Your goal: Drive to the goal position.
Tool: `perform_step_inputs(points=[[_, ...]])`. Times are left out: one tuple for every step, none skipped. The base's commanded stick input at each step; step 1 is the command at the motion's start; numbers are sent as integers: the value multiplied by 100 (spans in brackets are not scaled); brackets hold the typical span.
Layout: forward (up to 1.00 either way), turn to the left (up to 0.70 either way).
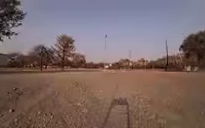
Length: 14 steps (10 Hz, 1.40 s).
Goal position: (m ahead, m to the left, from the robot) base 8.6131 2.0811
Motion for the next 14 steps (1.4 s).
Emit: perform_step_inputs(points=[[70,0],[70,0],[70,0],[70,0],[70,0],[70,0],[70,0],[70,0],[70,0],[70,0],[70,0],[70,0],[70,0],[70,0]])
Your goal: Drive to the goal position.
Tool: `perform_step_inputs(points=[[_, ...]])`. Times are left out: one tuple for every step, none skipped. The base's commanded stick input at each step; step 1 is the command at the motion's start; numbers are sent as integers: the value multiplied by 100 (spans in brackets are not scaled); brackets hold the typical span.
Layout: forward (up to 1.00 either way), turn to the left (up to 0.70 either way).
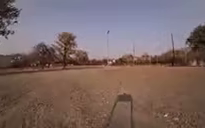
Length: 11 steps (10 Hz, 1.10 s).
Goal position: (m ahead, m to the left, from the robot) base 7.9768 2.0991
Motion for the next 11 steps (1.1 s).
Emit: perform_step_inputs(points=[[70,0],[70,0],[70,0],[70,0],[70,0],[70,0],[70,0],[70,0],[70,0],[70,0],[70,0]])
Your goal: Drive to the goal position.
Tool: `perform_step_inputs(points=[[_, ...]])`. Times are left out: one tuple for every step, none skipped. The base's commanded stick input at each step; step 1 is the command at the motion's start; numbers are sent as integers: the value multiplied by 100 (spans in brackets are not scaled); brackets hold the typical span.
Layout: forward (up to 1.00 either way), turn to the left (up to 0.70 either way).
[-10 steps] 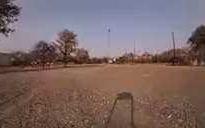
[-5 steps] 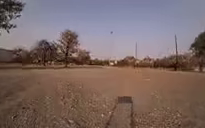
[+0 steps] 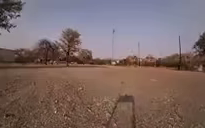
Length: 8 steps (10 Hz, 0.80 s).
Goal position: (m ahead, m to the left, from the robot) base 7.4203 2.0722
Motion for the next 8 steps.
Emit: perform_step_inputs(points=[[70,0],[70,0],[70,0],[70,0],[70,0],[70,0],[70,0],[70,0]])
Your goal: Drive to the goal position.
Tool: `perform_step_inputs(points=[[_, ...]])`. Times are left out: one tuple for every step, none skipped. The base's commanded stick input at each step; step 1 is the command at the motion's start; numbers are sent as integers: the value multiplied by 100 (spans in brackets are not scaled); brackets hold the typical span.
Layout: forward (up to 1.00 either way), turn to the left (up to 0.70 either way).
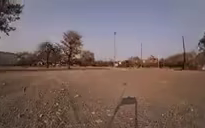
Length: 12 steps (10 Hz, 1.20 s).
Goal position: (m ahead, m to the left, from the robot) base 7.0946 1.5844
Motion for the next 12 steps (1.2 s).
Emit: perform_step_inputs(points=[[70,0],[70,0],[70,0],[70,0],[70,0],[70,0],[70,0],[70,0],[70,0],[70,0],[70,0],[70,0]])
